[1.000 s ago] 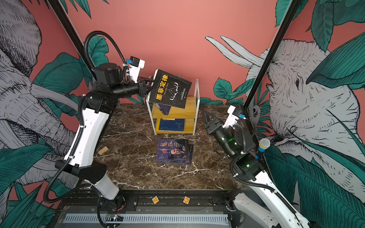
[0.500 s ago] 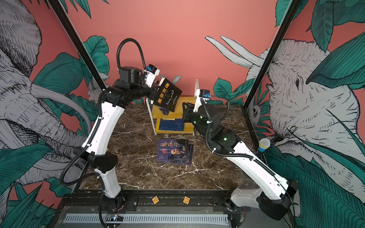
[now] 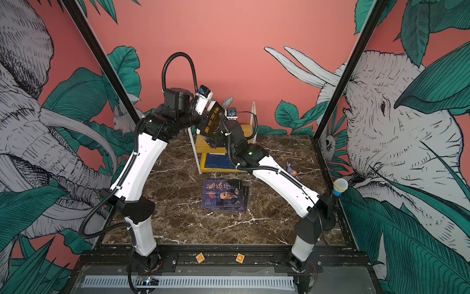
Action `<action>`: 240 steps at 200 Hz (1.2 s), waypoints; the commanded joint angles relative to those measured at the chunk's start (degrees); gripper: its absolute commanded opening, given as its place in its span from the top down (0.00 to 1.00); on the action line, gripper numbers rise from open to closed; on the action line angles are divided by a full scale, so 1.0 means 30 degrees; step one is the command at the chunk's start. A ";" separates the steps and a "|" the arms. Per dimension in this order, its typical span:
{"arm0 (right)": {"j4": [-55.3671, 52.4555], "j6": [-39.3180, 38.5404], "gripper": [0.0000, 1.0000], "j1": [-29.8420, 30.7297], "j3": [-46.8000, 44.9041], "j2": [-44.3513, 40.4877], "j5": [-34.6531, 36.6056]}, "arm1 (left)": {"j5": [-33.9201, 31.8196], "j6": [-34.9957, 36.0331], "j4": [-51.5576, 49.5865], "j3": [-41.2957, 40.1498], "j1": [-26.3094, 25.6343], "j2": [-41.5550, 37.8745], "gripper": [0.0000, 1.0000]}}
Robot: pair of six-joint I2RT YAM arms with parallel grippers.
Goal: Stacking books/files
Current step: Pick up the book from the books.
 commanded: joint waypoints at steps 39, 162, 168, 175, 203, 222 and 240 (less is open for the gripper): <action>0.2196 0.1001 0.90 -0.1515 -0.1299 0.0211 -0.2376 | -0.1313 0.0751 0.1483 0.1327 -0.0260 0.0195 1.00; 2.9649 -2.1484 0.25 0.4832 -1.4600 -0.0242 0.4129 | -0.1128 -0.1290 0.1216 0.0619 -0.0803 -0.1573 1.00; 3.0612 -2.2320 0.25 0.4999 -1.4547 0.0249 0.4218 | -0.1129 -0.1388 0.1241 0.0517 -0.0799 -0.1747 1.00; 3.1570 -2.3297 0.26 0.5203 -1.4302 0.0779 0.4433 | -0.1136 -0.1559 0.1247 0.0358 -0.0803 -0.1935 1.00; 3.3223 -2.5868 0.28 0.5590 -1.3204 0.2348 0.5366 | -0.0707 -0.2264 0.1165 -0.0334 -0.0844 -0.2709 1.00; 3.3215 -2.6563 0.28 0.5627 -1.2817 0.2736 0.5384 | -0.0269 -0.2671 0.1102 -0.0833 -0.0812 -0.3080 1.00; 3.3223 -2.7586 0.30 0.5678 -1.2259 0.3062 0.5413 | 0.0090 -0.2994 0.1021 -0.1342 -0.0827 -0.3327 1.00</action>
